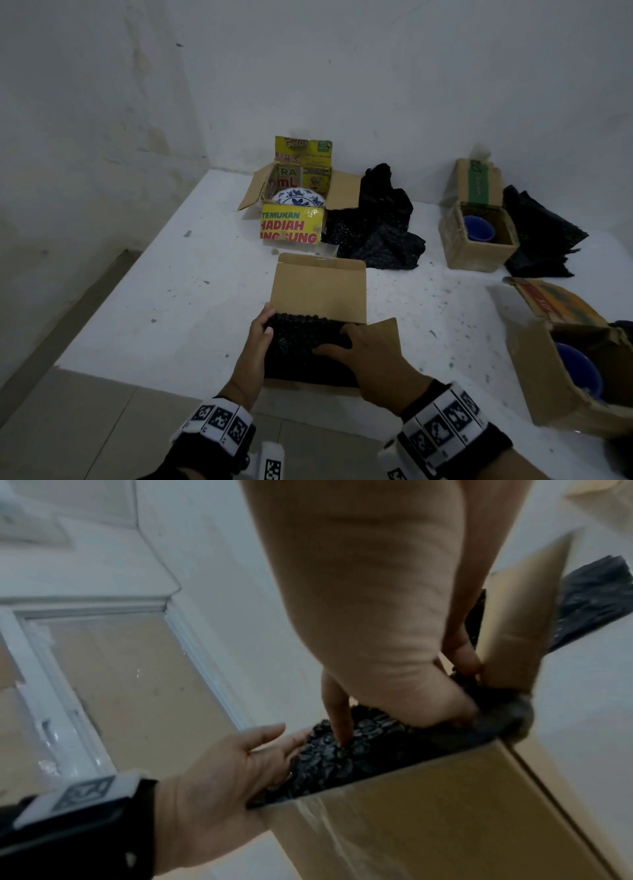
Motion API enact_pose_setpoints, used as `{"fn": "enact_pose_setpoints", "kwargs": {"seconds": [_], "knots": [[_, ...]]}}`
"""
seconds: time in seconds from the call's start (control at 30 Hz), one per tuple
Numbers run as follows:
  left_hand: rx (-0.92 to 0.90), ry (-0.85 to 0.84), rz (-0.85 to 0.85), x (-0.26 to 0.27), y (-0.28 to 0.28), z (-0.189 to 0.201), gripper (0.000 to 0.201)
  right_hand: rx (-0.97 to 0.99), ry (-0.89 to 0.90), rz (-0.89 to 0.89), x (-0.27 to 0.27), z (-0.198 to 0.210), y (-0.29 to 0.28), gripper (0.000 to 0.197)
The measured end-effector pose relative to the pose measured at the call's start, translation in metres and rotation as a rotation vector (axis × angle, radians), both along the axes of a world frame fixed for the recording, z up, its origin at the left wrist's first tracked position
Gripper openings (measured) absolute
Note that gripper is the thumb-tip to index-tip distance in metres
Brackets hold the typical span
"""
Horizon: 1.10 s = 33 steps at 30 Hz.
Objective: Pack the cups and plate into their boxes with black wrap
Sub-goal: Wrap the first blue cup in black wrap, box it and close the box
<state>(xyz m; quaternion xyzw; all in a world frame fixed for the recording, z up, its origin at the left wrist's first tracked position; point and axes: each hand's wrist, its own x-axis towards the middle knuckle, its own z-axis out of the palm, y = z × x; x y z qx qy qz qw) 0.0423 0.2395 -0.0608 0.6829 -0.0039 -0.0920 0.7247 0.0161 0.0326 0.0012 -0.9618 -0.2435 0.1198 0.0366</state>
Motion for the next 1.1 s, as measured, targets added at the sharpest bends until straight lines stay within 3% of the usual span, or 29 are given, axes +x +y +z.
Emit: {"fn": "enact_pose_setpoints", "kwargs": {"seconds": [0.2, 0.3, 0.43, 0.5, 0.67, 0.83, 0.93, 1.1], "knots": [[0.013, -0.013, -0.009, 0.002, 0.000, -0.001, 0.050, -0.053, -0.049, -0.007, 0.012, -0.005, 0.008, 0.077], [0.020, -0.017, -0.017, 0.002, 0.001, -0.002, 0.049, 0.074, -0.038, -0.077, 0.005, -0.007, 0.012, 0.071], [0.021, -0.023, -0.025, 0.001, 0.003, -0.003, 0.047, 0.323, -0.180, -0.242, -0.011, -0.023, 0.030, 0.059], [0.012, -0.010, -0.023, 0.001, 0.004, -0.003, 0.043, 0.368, -0.177, -0.240, -0.014, -0.041, 0.040, 0.065], [0.041, 0.001, -0.035, 0.000, 0.005, -0.002, 0.044, 0.279, -0.125, -0.212, -0.014, -0.064, 0.043, 0.071], [0.058, 0.001, -0.041, -0.002, 0.005, 0.002, 0.047, 0.228, -0.246, -0.238, -0.010, -0.059, 0.048, 0.065], [0.053, 0.019, -0.028, -0.002, 0.006, 0.005, 0.045, 0.312, -0.320, -0.267, 0.001, -0.048, 0.059, 0.055], [0.025, 0.069, -0.013, -0.002, 0.006, 0.012, 0.045, 0.357, -0.286, -0.024, 0.014, -0.051, 0.072, 0.056]]}}
